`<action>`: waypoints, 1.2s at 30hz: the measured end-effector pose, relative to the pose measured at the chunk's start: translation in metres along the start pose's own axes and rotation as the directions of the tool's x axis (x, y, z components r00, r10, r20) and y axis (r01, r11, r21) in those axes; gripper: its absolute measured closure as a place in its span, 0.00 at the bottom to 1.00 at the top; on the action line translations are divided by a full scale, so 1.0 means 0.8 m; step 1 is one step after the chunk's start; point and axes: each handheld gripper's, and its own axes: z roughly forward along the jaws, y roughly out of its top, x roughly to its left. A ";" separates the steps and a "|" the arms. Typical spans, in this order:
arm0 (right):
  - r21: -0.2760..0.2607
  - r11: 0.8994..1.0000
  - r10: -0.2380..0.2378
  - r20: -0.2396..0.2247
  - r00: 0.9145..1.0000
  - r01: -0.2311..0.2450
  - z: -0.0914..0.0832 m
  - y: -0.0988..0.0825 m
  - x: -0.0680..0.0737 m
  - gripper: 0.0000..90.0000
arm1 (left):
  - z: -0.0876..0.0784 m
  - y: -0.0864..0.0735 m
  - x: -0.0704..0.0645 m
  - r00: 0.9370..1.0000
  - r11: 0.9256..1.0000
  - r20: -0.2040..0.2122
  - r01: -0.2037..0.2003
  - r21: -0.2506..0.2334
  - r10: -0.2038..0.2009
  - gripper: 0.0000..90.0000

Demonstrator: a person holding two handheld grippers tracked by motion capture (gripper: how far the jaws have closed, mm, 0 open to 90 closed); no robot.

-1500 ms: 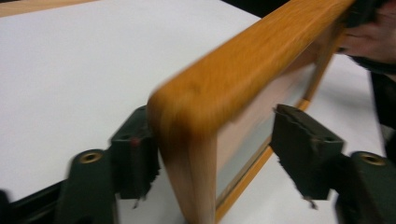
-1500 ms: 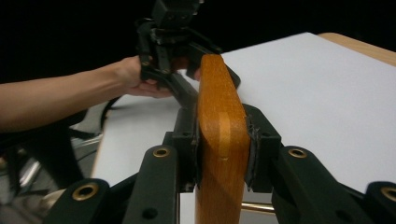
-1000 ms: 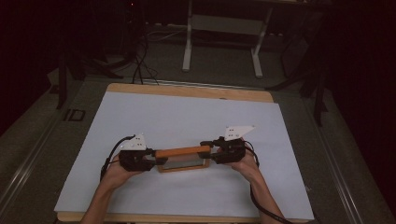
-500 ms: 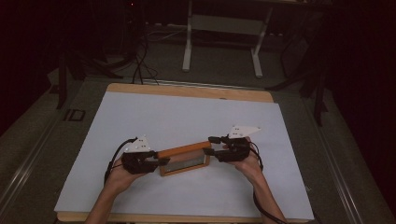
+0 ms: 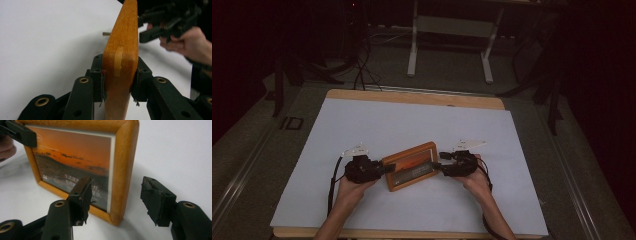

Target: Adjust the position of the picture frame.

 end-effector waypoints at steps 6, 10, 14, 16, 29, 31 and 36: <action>0.012 1.000 -0.007 0.028 1.000 0.006 0.005 0.000 0.005 0.44 | -0.004 -0.008 -0.007 0.997 1.000 -0.080 0.018 -0.023 -0.019 0.74; -0.003 1.000 0.015 0.043 0.999 -0.015 0.004 0.002 0.004 0.44 | -0.001 -0.008 -0.014 0.980 0.991 -0.150 -0.129 0.040 0.134 0.66; -0.027 0.999 0.023 0.041 0.999 -0.022 0.006 0.004 0.006 0.44 | 0.005 -0.009 -0.010 0.964 0.980 -0.188 -0.176 0.087 0.190 0.53; -0.025 1.000 0.020 0.049 0.999 -0.019 0.008 0.005 0.008 0.44 | 0.005 -0.009 -0.006 0.962 0.981 -0.201 -0.170 0.097 0.186 0.49; 0.038 0.999 0.023 0.098 0.995 -0.027 0.018 0.000 0.026 0.40 | -0.004 -0.010 0.013 0.966 0.986 -0.210 -0.131 0.100 0.149 0.40; 0.054 0.997 0.039 0.118 0.992 -0.046 0.015 -0.004 0.029 0.38 | -0.008 -0.009 0.015 0.966 0.988 -0.214 -0.132 0.076 0.146 0.38; 0.069 0.992 0.097 0.116 0.989 -0.105 0.019 -0.008 0.029 0.34 | -0.007 -0.009 0.020 0.961 0.989 -0.238 -0.120 0.089 0.138 0.36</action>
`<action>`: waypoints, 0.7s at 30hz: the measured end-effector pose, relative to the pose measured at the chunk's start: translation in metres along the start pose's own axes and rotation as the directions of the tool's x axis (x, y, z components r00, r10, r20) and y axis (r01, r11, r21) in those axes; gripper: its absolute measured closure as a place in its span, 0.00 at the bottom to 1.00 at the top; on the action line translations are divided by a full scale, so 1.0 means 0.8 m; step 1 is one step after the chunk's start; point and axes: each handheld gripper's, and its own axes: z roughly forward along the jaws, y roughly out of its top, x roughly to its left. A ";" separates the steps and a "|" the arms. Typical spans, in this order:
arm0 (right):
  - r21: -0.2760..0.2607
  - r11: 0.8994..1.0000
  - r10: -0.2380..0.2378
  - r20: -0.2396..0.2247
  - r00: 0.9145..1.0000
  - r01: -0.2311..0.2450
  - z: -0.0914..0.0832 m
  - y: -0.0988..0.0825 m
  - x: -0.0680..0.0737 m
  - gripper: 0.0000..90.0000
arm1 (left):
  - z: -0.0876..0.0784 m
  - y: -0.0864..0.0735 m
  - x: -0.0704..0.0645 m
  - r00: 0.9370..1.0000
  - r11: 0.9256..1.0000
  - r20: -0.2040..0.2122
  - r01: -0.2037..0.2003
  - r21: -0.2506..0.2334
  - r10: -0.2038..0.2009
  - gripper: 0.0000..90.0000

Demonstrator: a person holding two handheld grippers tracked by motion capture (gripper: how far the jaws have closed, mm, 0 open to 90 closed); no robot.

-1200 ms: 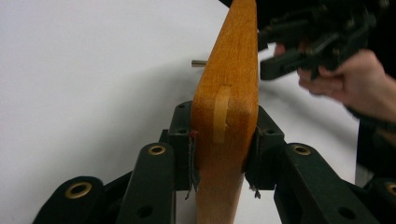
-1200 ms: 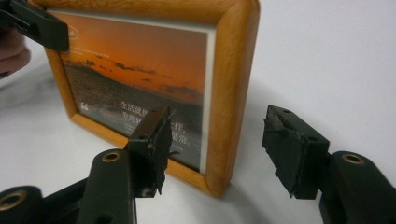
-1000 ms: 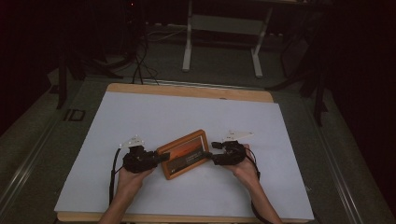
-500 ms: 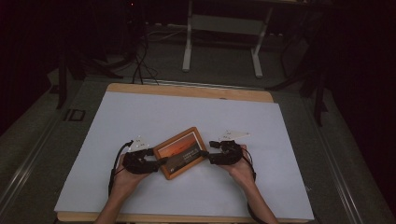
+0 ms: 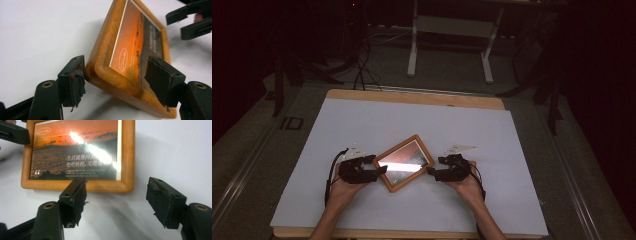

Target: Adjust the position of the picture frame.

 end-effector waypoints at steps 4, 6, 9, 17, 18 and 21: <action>0.020 0.999 0.030 -0.025 0.999 -0.029 0.005 -0.002 0.002 0.33 | -0.001 -0.001 0.004 0.999 1.000 -0.028 0.019 -0.015 -0.019 0.35; 0.027 0.998 0.049 -0.044 0.998 -0.048 0.008 -0.002 0.003 0.32 | 0.002 -0.001 0.004 1.000 1.000 -0.026 0.004 -0.003 -0.004 0.35; 0.022 0.996 0.093 -0.094 0.991 -0.091 0.012 0.000 0.005 0.32 | 0.007 0.002 0.005 0.999 1.000 -0.037 -0.006 0.016 0.007 0.35; 0.050 0.988 0.152 -0.170 0.974 -0.146 0.038 0.007 0.020 0.35 | 0.018 0.007 0.020 1.000 0.997 -0.011 0.028 0.065 -0.027 0.40; 0.053 0.986 0.163 -0.179 0.970 -0.156 0.042 0.008 0.021 0.36 | 0.021 0.006 0.020 1.000 0.997 -0.009 0.026 0.076 -0.025 0.41; 0.068 0.982 0.184 -0.169 0.968 -0.174 0.049 0.011 0.024 0.38 | 0.026 0.005 0.017 1.000 0.995 -0.027 0.006 0.099 -0.004 0.41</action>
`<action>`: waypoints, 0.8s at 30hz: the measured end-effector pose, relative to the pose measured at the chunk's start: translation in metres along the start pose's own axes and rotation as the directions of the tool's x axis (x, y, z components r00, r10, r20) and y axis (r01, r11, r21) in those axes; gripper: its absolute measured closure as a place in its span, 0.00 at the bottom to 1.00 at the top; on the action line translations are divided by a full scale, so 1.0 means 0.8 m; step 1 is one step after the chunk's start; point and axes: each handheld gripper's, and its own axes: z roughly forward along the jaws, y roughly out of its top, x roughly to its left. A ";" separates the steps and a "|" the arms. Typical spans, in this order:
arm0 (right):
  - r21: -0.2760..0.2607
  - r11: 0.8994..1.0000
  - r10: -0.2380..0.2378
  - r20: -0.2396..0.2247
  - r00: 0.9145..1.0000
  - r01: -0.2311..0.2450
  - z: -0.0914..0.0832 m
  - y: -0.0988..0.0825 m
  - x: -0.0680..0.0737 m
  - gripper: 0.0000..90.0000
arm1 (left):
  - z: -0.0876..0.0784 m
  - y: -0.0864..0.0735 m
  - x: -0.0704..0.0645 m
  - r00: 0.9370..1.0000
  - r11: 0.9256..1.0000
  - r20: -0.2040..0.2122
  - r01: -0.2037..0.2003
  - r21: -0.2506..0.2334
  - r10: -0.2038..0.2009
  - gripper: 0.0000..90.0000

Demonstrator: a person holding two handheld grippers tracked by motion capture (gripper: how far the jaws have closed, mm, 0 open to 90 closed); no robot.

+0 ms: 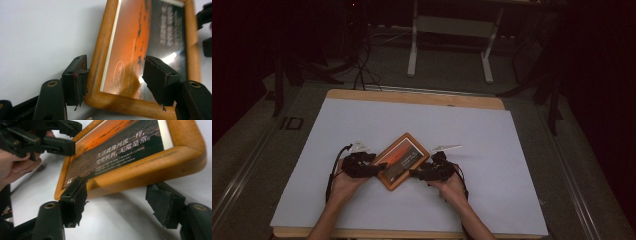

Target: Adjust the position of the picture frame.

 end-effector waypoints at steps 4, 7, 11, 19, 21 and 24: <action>-0.011 0.998 0.056 -0.017 0.998 -0.056 0.001 0.005 -0.006 0.39 | -0.001 0.000 -0.003 1.000 1.000 -0.009 -0.007 0.014 0.007 0.43; -0.027 0.994 0.108 -0.025 0.994 -0.108 0.000 0.009 -0.014 0.39 | -0.001 0.000 -0.008 1.000 0.999 0.014 -0.021 0.034 0.020 0.46; -0.047 0.991 0.130 0.020 0.991 -0.129 -0.002 0.016 -0.022 0.45 | 0.002 0.001 -0.017 0.997 0.998 0.071 -0.041 0.054 0.037 0.49; -0.056 0.983 0.177 -0.001 0.984 -0.177 -0.011 0.020 -0.040 0.51 | -0.001 0.002 -0.014 0.976 0.998 0.214 0.026 0.056 -0.037 0.56; -0.060 0.983 0.175 -0.008 0.985 -0.175 -0.013 0.021 -0.041 0.52 | -0.005 0.003 -0.014 0.972 0.999 0.230 0.044 0.030 -0.049 0.57; -0.072 0.983 0.169 -0.041 0.985 -0.171 -0.023 0.031 -0.043 0.59 | -0.006 0.004 -0.016 0.966 0.998 0.251 0.051 0.024 -0.056 0.62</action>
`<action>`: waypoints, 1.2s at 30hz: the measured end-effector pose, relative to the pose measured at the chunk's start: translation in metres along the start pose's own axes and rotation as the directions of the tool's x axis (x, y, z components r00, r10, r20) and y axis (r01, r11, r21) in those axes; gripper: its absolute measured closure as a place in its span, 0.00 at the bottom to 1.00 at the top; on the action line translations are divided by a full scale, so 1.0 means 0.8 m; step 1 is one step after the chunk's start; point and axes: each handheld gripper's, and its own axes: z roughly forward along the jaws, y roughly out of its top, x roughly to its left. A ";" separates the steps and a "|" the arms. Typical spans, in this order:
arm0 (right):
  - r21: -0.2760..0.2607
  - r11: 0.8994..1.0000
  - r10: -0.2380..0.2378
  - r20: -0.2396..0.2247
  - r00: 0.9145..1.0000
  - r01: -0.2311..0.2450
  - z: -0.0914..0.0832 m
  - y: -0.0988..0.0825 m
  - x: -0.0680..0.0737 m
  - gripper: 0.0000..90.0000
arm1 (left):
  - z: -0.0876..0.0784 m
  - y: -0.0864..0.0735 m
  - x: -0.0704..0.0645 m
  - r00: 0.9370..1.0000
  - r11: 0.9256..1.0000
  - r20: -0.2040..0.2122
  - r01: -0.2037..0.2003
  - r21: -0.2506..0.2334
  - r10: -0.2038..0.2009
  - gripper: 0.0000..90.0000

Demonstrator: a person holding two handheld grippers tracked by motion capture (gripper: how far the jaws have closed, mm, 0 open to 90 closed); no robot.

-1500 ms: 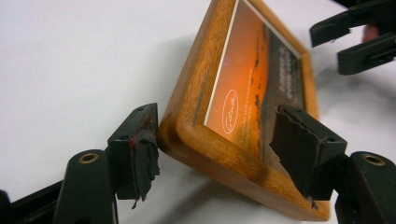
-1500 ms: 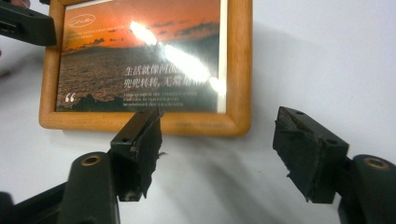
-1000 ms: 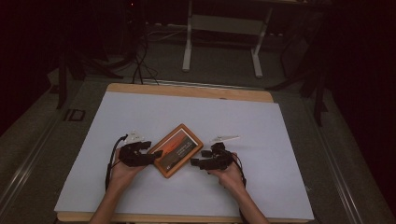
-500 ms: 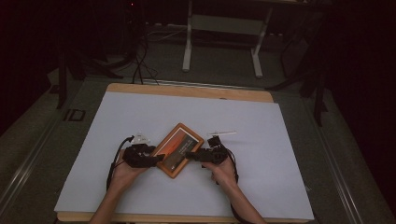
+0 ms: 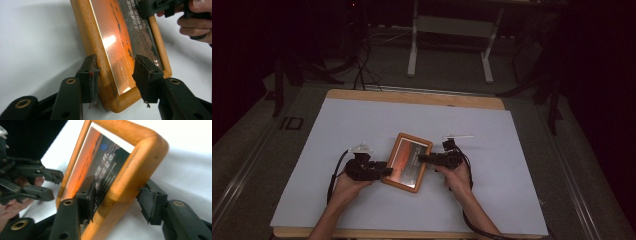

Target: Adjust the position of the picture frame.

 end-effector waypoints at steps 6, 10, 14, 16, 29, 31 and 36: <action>-0.020 1.000 -0.005 -0.013 1.000 0.005 -0.006 0.017 0.004 0.62 | 0.013 0.001 -0.010 0.985 1.000 0.175 0.012 -0.003 -0.011 0.70; -0.005 1.000 0.005 0.022 1.000 -0.005 0.004 0.022 0.003 0.63 | 0.037 0.008 -0.043 0.988 0.995 0.127 -0.090 0.033 0.085 0.68; 0.019 0.999 0.028 0.021 0.999 -0.028 0.012 0.017 -0.007 0.65 | 0.037 0.007 -0.047 0.989 0.992 0.094 -0.118 0.036 0.114 0.65; 0.019 0.999 0.036 0.015 0.999 -0.036 0.012 0.014 -0.012 0.65 | 0.028 0.006 -0.042 0.993 0.994 0.054 -0.105 0.007 0.105 0.63; 0.004 0.996 0.091 -0.027 0.995 -0.091 0.007 0.000 -0.027 0.67 | 0.023 0.005 -0.013 0.985 0.999 -0.172 -0.034 -0.013 0.032 0.52; 0.004 0.996 0.092 -0.027 0.995 -0.092 0.007 0.001 -0.027 0.67 | 0.031 0.004 -0.016 0.985 0.999 -0.170 -0.034 0.014 0.035 0.52; 0.000 0.995 0.104 -0.027 0.994 -0.104 0.004 0.000 -0.031 0.67 | 0.032 0.004 -0.020 0.986 0.999 -0.159 -0.047 0.018 0.049 0.57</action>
